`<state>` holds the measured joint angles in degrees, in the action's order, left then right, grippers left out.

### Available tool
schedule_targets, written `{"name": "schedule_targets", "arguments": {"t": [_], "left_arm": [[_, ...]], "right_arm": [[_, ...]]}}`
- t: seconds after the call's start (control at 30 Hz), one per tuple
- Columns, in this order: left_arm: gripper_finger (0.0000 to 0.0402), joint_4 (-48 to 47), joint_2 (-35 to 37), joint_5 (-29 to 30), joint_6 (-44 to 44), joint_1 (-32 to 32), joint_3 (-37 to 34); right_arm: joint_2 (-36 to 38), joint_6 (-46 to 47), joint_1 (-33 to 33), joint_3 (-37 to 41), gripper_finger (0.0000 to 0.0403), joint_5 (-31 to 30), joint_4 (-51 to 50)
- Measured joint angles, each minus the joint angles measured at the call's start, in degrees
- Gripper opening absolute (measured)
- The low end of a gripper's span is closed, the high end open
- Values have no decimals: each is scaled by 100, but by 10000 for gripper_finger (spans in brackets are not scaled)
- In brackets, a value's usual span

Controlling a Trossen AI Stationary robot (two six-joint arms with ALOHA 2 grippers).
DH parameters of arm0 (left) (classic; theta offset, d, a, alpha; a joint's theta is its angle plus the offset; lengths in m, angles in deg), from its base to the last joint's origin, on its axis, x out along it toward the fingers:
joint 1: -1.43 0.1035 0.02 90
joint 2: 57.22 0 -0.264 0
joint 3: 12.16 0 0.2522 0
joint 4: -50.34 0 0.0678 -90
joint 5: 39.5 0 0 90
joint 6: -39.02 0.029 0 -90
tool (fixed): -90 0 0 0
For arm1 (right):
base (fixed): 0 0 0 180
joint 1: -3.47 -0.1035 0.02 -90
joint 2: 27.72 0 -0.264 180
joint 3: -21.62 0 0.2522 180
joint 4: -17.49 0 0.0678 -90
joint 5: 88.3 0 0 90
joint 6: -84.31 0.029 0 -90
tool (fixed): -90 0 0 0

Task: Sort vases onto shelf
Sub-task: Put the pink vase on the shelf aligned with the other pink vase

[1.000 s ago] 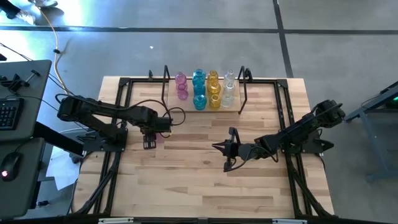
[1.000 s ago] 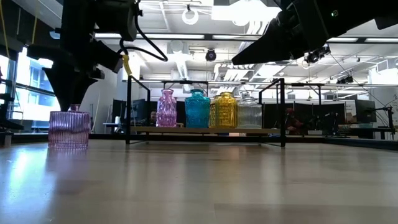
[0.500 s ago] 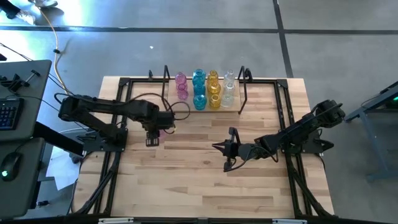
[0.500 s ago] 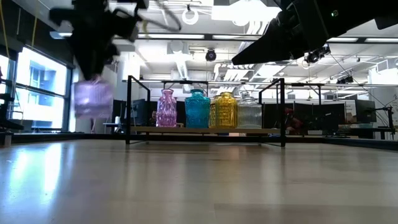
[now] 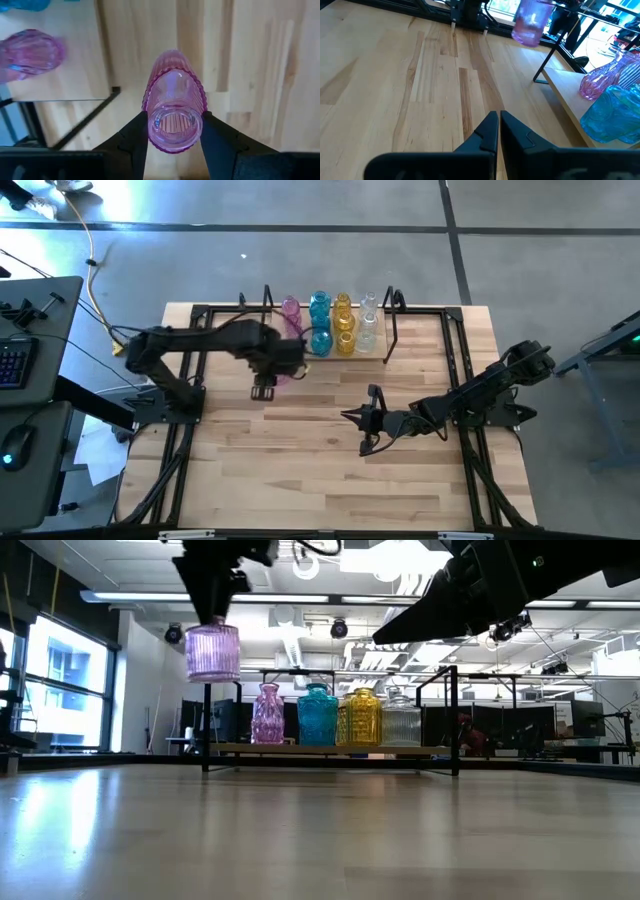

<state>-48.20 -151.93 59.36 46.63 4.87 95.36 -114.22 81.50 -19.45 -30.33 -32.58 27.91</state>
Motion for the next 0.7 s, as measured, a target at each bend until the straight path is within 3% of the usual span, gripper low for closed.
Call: {"name": "schedule_targets", "arguments": {"t": [0.27,0.7], "left_arm": [[133,-315,-885,54,673,596,913],[133,298,-1356,55,1472,1179,1033]], "right_arm": [[-2,-8,-1,1,0,0,-44],[-2,-20,1,1,0,2,-72]]}}
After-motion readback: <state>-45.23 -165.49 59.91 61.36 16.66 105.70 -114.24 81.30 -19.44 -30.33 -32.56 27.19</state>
